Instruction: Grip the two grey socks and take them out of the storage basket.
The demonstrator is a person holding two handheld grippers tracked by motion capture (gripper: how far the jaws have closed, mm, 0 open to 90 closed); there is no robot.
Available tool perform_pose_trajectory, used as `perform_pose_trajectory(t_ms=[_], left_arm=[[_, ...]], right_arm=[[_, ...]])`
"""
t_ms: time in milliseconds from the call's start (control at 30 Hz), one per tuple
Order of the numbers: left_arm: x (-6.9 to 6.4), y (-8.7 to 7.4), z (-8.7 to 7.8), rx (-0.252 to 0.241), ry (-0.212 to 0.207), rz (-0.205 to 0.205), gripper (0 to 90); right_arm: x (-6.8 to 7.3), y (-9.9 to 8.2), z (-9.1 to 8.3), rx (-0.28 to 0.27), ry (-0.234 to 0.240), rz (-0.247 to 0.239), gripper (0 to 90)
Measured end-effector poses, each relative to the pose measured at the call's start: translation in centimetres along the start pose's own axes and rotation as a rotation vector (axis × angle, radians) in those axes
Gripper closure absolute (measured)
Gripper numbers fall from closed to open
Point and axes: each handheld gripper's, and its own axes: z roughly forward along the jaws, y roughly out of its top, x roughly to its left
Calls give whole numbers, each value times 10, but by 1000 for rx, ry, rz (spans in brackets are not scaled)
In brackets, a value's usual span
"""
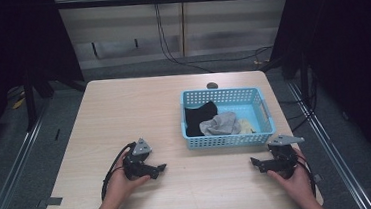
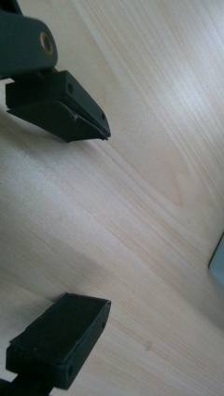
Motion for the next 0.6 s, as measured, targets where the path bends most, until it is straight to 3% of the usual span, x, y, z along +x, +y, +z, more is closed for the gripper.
perform_pose_trajectory(t_ms=[300, 467, 500, 567, 600], left_arm=[[0, 0, 0, 1, -6, -5, 144], [0, 0, 0, 1, -6, -5, 144], [0, 0, 0, 1, -6, -5, 143], [0, 0, 0, 1, -6, -5, 143], [0, 0, 0, 1, -6, -5, 143]], right_arm=[[0, 1, 0, 8, 3, 3, 106], [1, 7, -4, 70, 26, -7, 135], [3, 11, -5, 106, 55, -25, 135], [5, 13, -7, 121, 60, -23, 135], [10, 18, -10, 162, 82, -45, 137]])
